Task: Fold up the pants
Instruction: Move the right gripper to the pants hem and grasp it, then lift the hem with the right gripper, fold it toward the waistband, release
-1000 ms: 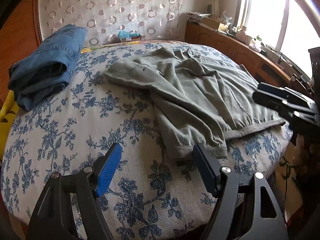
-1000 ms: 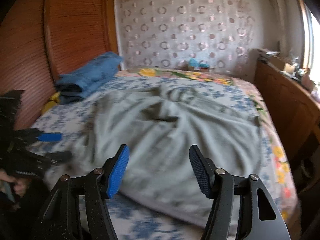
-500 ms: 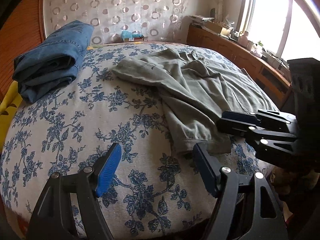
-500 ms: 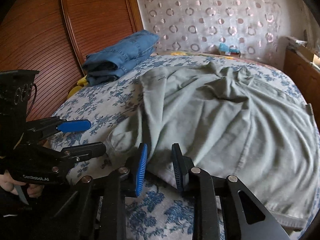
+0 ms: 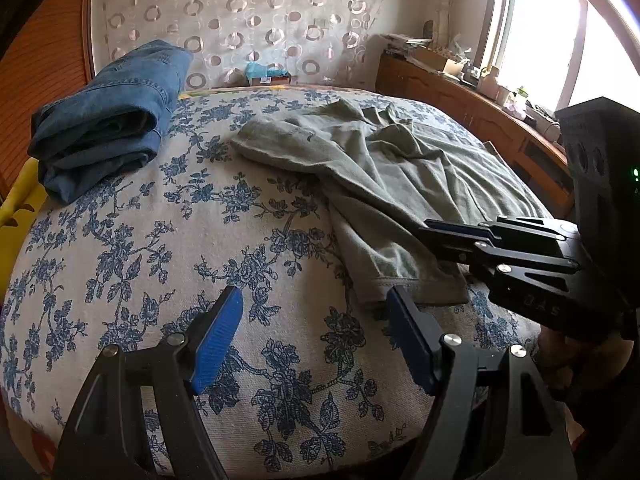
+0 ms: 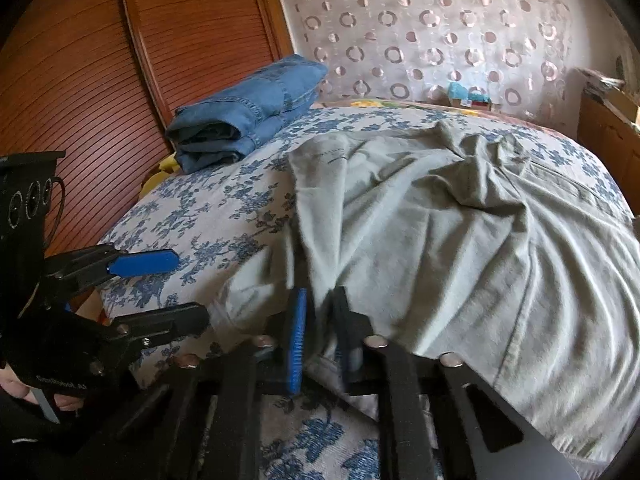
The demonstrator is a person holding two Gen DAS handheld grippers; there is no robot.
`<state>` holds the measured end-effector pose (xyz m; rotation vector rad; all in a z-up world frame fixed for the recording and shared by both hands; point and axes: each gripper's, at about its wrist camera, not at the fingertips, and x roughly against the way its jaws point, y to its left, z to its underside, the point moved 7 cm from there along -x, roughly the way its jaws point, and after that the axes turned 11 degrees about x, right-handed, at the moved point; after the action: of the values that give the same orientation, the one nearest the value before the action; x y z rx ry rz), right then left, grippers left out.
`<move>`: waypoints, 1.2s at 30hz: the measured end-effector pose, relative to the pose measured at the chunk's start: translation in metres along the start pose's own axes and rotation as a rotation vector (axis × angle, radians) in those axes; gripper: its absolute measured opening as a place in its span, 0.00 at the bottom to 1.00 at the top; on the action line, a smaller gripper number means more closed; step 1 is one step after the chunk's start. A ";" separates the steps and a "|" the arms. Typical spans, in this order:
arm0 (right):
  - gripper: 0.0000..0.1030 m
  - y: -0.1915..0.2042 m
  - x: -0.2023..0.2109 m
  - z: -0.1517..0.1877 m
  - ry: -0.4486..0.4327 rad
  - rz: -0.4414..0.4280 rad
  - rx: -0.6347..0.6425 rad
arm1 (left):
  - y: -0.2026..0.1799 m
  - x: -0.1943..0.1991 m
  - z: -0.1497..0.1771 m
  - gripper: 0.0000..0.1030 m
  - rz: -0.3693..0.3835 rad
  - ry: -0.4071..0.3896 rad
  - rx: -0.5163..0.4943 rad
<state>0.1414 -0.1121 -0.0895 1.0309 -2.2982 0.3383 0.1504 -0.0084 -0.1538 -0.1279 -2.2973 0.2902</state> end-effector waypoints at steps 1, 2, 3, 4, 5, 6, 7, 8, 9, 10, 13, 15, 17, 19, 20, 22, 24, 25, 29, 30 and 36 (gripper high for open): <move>0.06 0.001 0.001 -0.001 -0.007 0.005 0.009 | 0.000 0.000 0.000 0.73 0.000 -0.001 0.001; 0.06 0.002 0.003 -0.001 -0.014 0.004 0.018 | 0.000 0.000 0.000 0.73 0.000 -0.003 0.002; 0.05 0.003 0.004 -0.003 -0.022 0.004 0.025 | 0.000 0.000 0.000 0.73 0.000 -0.004 0.002; 0.04 0.004 0.007 -0.004 -0.031 0.009 0.032 | 0.000 0.000 0.001 0.73 0.000 -0.005 0.003; 0.04 0.004 0.010 -0.005 -0.038 0.019 0.038 | 0.000 0.001 0.001 0.73 0.000 -0.007 0.005; 0.04 0.003 0.014 -0.006 -0.047 0.030 0.046 | 0.000 0.001 0.000 0.73 0.001 -0.010 0.005; 0.04 0.002 0.018 -0.008 -0.056 0.038 0.049 | 0.000 0.002 0.000 0.73 0.003 -0.012 0.006; 0.04 0.001 0.022 -0.009 -0.065 0.045 0.050 | 0.000 0.003 0.000 0.73 0.005 -0.016 0.007; 0.03 -0.001 0.026 -0.011 -0.075 0.055 0.053 | 0.000 0.004 -0.001 0.73 0.006 -0.018 0.009; 0.03 -0.004 0.032 -0.012 -0.087 0.071 0.056 | -0.001 0.004 -0.001 0.73 0.007 -0.018 0.009; 0.03 -0.012 0.047 -0.013 -0.112 0.105 0.055 | -0.004 0.005 -0.002 0.73 0.013 -0.022 0.003; 0.03 -0.018 0.057 -0.012 -0.124 0.130 0.054 | -0.008 0.005 -0.002 0.73 0.018 -0.023 -0.002; 0.03 -0.026 0.067 -0.010 -0.136 0.153 0.044 | -0.011 0.006 -0.002 0.73 0.022 -0.025 -0.006; 0.03 -0.032 0.077 -0.007 -0.147 0.165 0.028 | -0.014 0.006 -0.003 0.73 0.026 -0.025 -0.008; 0.03 -0.034 0.082 -0.005 -0.152 0.175 0.020 | -0.016 0.005 -0.004 0.73 0.028 -0.024 -0.009; 0.03 -0.038 0.090 -0.002 -0.158 0.195 0.009 | -0.020 0.005 -0.006 0.73 0.033 -0.025 -0.012; 0.03 -0.040 0.094 -0.001 -0.163 0.207 0.001 | -0.026 0.004 -0.009 0.73 0.038 -0.029 -0.021; 0.03 -0.041 0.097 0.001 -0.165 0.217 -0.005 | -0.028 0.004 -0.011 0.73 0.041 -0.031 -0.027; 0.03 -0.045 0.108 0.004 -0.177 0.239 -0.022 | -0.044 0.003 -0.020 0.73 0.056 -0.041 -0.054; 0.03 -0.045 0.110 0.005 -0.180 0.243 -0.024 | -0.050 0.002 -0.024 0.73 0.061 -0.046 -0.061; 0.03 -0.045 0.124 0.014 -0.183 0.281 -0.032 | -0.077 0.002 -0.040 0.73 0.095 -0.068 -0.093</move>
<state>0.1033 -0.2223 -0.0255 0.7491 -2.6115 0.3282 0.1784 -0.0756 -0.1068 -0.2786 -2.3768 0.2396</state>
